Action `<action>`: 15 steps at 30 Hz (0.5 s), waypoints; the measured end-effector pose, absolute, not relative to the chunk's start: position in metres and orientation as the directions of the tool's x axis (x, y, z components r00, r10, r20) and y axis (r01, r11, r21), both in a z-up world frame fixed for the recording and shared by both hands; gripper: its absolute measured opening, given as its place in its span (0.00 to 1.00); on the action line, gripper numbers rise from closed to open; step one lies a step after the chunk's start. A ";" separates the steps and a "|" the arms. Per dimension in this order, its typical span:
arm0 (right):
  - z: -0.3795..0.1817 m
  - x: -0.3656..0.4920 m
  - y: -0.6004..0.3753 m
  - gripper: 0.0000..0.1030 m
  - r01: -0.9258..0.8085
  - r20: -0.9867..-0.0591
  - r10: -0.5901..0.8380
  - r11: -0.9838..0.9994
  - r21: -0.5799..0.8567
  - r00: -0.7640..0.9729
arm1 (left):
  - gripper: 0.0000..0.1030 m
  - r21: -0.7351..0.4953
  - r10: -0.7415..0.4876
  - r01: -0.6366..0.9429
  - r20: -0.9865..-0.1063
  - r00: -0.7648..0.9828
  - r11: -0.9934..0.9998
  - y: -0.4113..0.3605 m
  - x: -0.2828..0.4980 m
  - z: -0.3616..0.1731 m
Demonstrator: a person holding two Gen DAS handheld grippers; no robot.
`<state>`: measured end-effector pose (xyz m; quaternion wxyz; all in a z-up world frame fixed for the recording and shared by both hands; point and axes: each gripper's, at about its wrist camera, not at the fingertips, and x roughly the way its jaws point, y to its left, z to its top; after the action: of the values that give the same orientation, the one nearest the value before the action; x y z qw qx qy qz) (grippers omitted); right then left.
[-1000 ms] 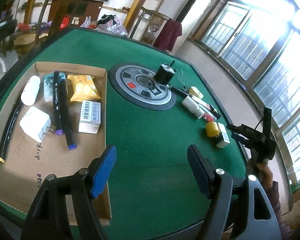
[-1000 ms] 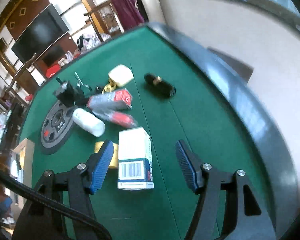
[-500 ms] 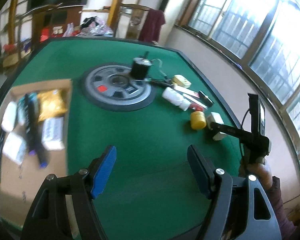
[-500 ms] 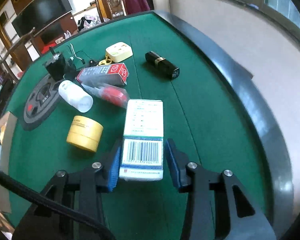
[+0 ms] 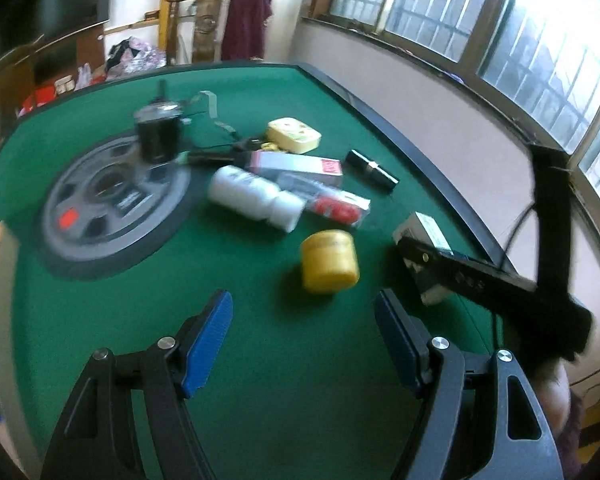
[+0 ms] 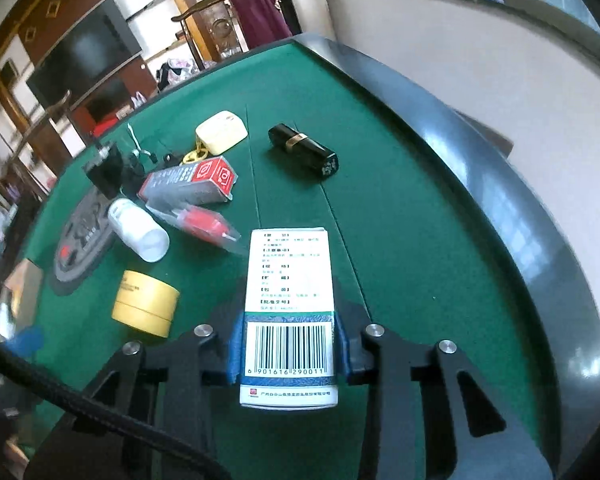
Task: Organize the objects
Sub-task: 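Grasp the yellow tape roll with the left tool while the right tool grasps the white medicine box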
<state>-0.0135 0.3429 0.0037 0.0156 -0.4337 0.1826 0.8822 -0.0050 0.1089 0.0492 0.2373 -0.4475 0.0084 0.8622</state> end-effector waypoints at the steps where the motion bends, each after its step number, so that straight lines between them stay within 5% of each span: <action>1: 0.003 -0.014 0.346 0.31 -0.186 -0.768 -0.146 -0.926 0.328 -0.624 | 0.65 -0.192 0.399 -0.421 -0.777 -0.487 -0.887 0.115 -0.008 0.047; 9: 0.004 -0.015 0.349 0.31 -0.182 -0.766 -0.166 -0.920 0.348 -0.621 | 0.64 -0.145 0.361 -0.429 -0.800 -0.480 -0.892 0.145 -0.036 0.019; 10: 0.004 -0.015 0.349 0.31 -0.182 -0.765 -0.167 -0.919 0.349 -0.622 | 0.62 -0.140 0.357 -0.431 -0.803 -0.477 -0.892 0.146 -0.037 0.015; 12: 0.004 -0.016 0.349 0.31 -0.181 -0.765 -0.168 -0.919 0.349 -0.622 | 0.34 -0.140 0.357 -0.430 -0.801 -0.481 -0.892 0.145 -0.038 0.012; 15: 0.004 -0.016 0.347 0.31 -0.180 -0.765 -0.158 -0.924 0.338 -0.625 | 0.33 -0.168 0.376 -0.426 -0.799 -0.469 -0.889 0.137 -0.038 0.012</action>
<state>-0.0164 0.3466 0.0038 0.0061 -0.4332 0.1951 0.8799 -0.0382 0.1375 0.0115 0.2341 -0.4592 0.0277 0.8565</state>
